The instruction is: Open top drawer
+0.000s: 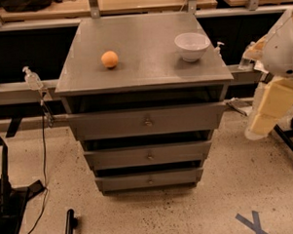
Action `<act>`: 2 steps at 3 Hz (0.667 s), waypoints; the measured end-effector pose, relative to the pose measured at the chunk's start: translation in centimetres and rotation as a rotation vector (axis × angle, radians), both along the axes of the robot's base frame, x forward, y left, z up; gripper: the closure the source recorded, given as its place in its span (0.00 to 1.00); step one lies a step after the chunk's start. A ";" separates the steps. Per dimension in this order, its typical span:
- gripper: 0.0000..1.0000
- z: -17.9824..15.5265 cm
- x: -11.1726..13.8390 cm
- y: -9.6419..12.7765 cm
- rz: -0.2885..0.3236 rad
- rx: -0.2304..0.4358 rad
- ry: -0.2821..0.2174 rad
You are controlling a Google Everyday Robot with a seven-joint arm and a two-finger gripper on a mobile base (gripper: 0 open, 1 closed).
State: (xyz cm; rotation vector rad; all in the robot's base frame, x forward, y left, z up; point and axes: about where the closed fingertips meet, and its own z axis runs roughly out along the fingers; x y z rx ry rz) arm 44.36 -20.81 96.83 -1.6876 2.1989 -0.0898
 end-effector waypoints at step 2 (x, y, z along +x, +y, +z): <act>0.00 -6.2 1.5 4.7 -0.036 0.194 -0.024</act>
Offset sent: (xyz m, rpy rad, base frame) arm 0.0017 0.0324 -0.0504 0.1356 0.0260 -0.0208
